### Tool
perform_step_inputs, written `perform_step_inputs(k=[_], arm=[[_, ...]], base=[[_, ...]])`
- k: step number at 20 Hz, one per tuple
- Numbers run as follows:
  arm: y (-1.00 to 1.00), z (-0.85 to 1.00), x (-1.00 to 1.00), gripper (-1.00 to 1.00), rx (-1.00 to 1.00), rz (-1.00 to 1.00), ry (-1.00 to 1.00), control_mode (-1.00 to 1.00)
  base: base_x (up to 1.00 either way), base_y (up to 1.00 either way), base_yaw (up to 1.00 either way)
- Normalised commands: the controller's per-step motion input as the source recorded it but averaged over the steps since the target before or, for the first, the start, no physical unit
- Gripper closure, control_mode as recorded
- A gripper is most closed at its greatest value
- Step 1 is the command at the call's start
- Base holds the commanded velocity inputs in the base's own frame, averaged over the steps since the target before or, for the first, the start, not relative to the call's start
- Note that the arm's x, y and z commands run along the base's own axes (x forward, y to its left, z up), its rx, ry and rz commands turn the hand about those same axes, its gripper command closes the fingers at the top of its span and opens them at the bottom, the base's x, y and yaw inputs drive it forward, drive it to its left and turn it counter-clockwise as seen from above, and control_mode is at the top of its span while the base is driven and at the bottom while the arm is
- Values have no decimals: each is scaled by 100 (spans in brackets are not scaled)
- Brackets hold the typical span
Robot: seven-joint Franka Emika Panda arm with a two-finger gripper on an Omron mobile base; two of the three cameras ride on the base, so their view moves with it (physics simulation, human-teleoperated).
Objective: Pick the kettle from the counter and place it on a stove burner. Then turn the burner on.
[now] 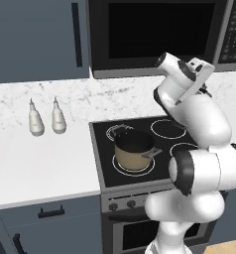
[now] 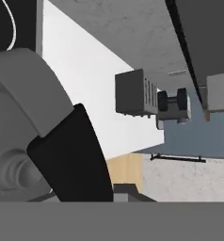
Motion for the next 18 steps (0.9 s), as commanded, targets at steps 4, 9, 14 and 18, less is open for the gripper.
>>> perform_step_inputs(k=[4,9,14,18], arm=[[-100,-55,-1,100,2,19,0,-100],[-93,-53,-8,100,4,48,-12,-100],[-51,-63,-1,100,0,51,-14,-100],[-8,-53,0,100,0,33,-32,-100]], base=[[0,0,0],[0,0,0],[0,0,0],[0,0,0]])
